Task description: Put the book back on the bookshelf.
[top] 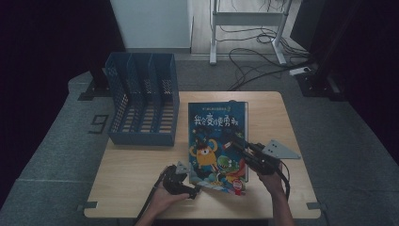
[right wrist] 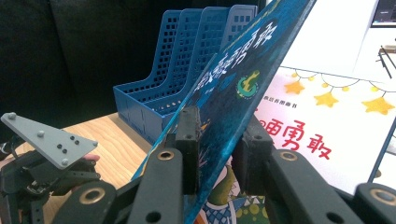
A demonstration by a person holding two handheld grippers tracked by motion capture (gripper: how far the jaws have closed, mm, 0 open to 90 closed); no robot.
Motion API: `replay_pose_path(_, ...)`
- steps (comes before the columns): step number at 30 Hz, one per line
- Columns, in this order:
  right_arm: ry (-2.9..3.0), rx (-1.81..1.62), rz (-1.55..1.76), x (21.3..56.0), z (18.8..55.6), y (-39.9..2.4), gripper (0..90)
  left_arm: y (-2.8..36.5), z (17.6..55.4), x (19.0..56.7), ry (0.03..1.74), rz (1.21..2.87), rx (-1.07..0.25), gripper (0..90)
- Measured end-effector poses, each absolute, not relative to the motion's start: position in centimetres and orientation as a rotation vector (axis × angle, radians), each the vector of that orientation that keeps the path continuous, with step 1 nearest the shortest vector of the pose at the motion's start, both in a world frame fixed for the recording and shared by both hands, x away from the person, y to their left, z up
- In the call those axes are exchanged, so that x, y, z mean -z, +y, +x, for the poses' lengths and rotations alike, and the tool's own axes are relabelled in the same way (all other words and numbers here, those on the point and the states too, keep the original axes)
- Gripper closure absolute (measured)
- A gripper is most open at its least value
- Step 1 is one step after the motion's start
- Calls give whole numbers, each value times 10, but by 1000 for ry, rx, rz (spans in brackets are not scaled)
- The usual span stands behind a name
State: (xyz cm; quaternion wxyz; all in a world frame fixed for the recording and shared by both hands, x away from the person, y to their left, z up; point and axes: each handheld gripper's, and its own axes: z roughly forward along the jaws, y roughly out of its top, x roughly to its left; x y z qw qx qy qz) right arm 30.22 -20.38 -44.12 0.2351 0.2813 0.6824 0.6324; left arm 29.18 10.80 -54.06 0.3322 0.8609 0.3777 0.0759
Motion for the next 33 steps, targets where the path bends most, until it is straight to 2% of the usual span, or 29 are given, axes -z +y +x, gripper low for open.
replay_pose_path(3,1872,-1734,771,441,302,-204,728,107,291,541,981,2256,-200,49)
replay_pose_path(10,1870,-1731,766,440,301,-203,728,101,289,544,993,2266,-295,43)
replay_pose_path(23,1833,-1711,722,434,294,-199,738,101,306,543,1009,2247,-265,31)
replay_pose_path(33,1827,-1703,714,437,294,-202,738,100,306,545,1018,2240,-297,34)
